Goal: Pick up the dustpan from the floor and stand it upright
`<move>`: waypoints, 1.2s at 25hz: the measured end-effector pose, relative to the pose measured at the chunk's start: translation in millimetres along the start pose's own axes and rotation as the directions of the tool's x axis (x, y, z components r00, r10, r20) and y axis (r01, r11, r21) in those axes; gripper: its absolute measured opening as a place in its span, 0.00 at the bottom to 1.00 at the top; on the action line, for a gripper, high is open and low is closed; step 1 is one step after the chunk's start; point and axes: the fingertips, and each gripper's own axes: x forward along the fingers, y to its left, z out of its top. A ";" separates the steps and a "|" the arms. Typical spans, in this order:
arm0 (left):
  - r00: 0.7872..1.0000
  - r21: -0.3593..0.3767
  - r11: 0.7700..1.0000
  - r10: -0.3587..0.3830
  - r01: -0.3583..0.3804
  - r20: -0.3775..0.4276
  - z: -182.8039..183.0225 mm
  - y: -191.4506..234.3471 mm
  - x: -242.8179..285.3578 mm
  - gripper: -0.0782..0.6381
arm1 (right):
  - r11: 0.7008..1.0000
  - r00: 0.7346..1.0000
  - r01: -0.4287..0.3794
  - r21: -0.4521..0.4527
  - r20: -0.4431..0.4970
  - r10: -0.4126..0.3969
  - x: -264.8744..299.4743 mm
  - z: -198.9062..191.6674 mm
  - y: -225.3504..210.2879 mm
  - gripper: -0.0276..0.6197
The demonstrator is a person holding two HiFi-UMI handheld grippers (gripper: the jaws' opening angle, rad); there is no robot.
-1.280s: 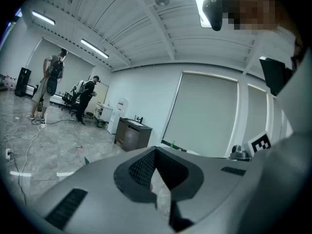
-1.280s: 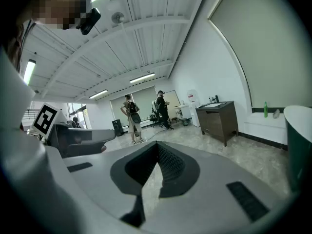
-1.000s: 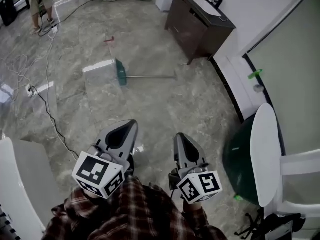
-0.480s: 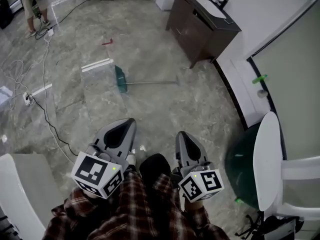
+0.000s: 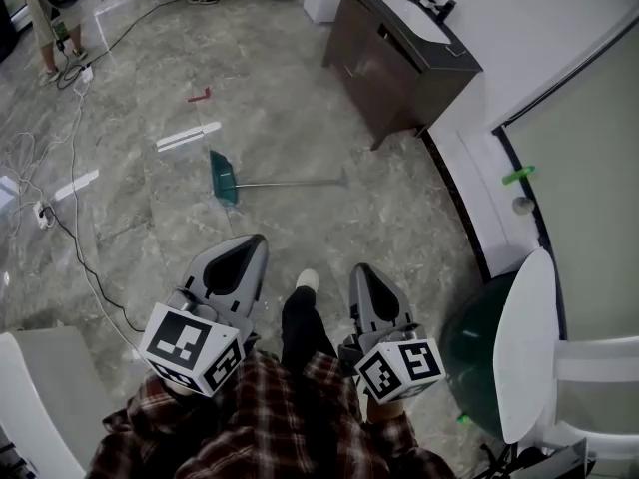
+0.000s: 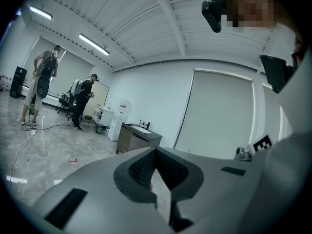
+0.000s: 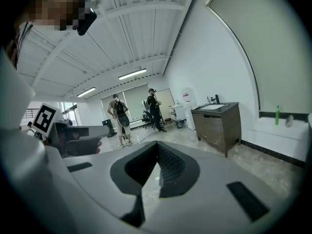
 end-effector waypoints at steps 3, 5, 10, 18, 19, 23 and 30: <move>1.000 -0.006 1.000 0.016 -0.016 0.011 16.3 -1.3 56.7 0.11 | 1.000 1.000 -0.020 -0.013 -0.003 0.020 33.0 32.8 -44.4 0.06; 0.999 -0.016 0.999 0.032 -0.032 0.016 25.2 -3.0 92.9 0.11 | 0.999 0.999 -0.044 -0.028 -0.012 0.044 53.8 53.2 -71.7 0.06; 0.998 -0.012 0.999 0.053 -0.052 0.033 46.8 -12.6 182.5 0.11 | 0.995 0.996 -0.087 -0.043 -0.027 0.086 100.7 93.2 -140.4 0.06; 0.988 -0.003 0.988 0.157 -0.157 -0.017 42.0 -4.5 250.1 0.11 | 0.993 0.991 -0.116 -0.039 -0.079 0.112 143.1 105.6 -215.8 0.06; 0.985 -0.002 0.986 0.169 -0.169 -0.025 42.2 -1.7 254.9 0.11 | 0.993 0.990 -0.119 -0.017 -0.083 0.117 147.6 104.8 -222.1 0.06; 0.981 0.011 0.981 0.193 -0.192 -0.039 50.5 12.6 278.8 0.11 | 0.991 0.986 -0.133 0.031 -0.096 0.135 174.0 105.6 -238.3 0.06; 0.991 0.022 0.991 0.132 -0.131 -0.031 75.6 44.9 357.3 0.11 | 0.993 0.989 -0.113 0.028 -0.088 0.115 239.5 130.3 -264.0 0.06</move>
